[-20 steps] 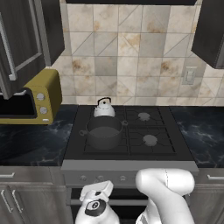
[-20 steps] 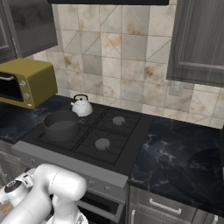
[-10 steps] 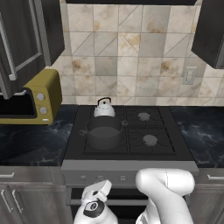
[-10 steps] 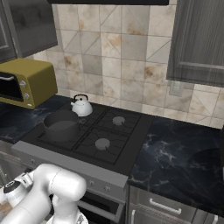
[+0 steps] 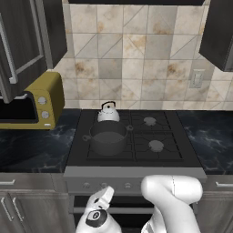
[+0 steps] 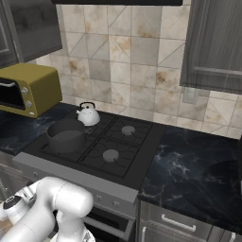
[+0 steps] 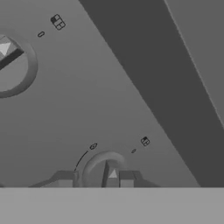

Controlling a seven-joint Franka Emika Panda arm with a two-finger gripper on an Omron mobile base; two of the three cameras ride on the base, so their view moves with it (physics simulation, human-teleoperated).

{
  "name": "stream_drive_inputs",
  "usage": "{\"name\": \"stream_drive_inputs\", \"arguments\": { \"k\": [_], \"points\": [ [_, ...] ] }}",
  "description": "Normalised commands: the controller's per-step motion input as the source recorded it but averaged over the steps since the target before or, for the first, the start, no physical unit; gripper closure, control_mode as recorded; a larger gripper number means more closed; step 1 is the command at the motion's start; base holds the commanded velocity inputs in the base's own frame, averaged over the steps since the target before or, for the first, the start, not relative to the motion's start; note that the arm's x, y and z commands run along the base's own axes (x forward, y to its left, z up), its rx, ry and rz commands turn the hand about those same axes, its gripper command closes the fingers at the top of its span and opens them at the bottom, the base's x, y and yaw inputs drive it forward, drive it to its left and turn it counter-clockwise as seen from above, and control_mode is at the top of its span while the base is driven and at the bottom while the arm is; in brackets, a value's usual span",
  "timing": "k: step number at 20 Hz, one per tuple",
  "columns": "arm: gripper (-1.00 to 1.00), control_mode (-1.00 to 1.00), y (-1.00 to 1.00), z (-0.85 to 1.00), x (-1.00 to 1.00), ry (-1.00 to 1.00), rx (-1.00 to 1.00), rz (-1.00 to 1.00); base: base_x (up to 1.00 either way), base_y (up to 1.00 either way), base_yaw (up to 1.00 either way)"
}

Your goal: Pick the kettle from the cabinet and place it on a stove burner. Then pick the pot from the counter and place it on another stove burner. Finally, turn both burners on.

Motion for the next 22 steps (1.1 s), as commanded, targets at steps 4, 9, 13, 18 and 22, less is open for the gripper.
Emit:
{"name": "stream_drive_inputs", "arguments": {
  "k": [4, 9, 13, 18, 22],
  "points": [
    [1.0, -1.0, 0.01, 0.02, -0.04, 0.08, -0.11, -0.02, 0.0, 0.0, 0.0],
    [-1.0, -1.0, 0.05, 0.0, 0.01, 0.13, -0.06, 0.0, 0.0, 0.0, 0.0],
    [-1.0, -1.0, 0.0, 0.0, 0.0, 0.02, 0.0, 0.0, 0.0, 0.0, 0.0],
    [-1.0, -1.0, 0.0, -0.08, -0.21, -0.04, 0.06, 0.0, 0.0, 0.0, 0.0],
    [-1.0, -1.0, 0.02, -0.07, -0.47, -0.06, 0.11, 0.0, 0.0, 0.0, 0.0]
  ]
}}
